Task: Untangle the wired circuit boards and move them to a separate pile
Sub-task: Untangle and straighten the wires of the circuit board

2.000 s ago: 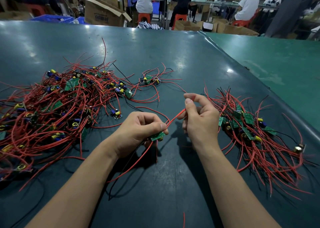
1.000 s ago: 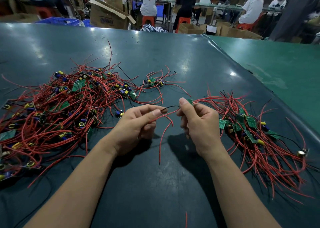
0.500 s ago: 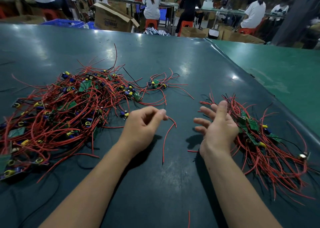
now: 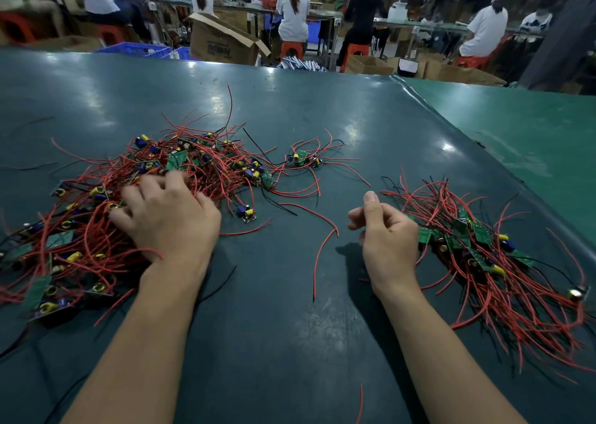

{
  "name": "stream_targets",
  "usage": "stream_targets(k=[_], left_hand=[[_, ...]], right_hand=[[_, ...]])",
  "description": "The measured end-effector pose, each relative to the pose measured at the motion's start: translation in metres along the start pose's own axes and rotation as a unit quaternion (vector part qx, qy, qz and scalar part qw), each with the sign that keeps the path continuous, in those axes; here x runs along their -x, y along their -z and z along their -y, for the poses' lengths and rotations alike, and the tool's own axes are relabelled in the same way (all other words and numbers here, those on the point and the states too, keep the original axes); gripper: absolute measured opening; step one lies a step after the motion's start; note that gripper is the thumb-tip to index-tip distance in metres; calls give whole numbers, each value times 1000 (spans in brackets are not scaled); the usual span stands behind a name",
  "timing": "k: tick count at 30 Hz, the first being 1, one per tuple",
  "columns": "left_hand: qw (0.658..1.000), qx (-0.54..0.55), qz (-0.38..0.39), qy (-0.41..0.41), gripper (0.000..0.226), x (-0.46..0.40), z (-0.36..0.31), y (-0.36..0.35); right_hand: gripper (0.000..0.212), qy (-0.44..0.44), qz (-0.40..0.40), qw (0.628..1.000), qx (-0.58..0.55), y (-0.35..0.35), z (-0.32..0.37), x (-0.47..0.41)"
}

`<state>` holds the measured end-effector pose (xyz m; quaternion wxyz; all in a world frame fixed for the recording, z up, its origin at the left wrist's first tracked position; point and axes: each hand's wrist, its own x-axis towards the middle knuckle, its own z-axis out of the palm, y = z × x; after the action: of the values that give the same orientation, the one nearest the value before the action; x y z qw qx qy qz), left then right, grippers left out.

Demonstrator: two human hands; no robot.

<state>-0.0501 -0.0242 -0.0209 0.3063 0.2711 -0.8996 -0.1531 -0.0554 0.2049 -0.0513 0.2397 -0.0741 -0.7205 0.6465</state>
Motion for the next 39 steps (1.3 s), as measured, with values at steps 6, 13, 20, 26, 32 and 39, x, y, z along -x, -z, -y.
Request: stream_targets(k=[6,13,20,26,32,39], left_hand=[[998,-43,38,-6,21,0,1,-4],[922,211,-226,-233,14,15,-20,11],[809,336,-106,-471,17,66,-61,-5],[771,417,-49,-479,11,76,-65,-15],[823,445,129,-329,54,78,-57,-21],[742,579,332,-64,16,71,-63,-25]], right_hand=[[47,-3,15,1000,12,0,0,2],[39,5,36,999,24,3,7,4],[44,76,310,948,-17,-9,10,25],[33,60,237,961,-132,-3,15,16],[26,-130,152,937,-285,5,22,5],[18,-157,224,909,-316,-2,26,17]])
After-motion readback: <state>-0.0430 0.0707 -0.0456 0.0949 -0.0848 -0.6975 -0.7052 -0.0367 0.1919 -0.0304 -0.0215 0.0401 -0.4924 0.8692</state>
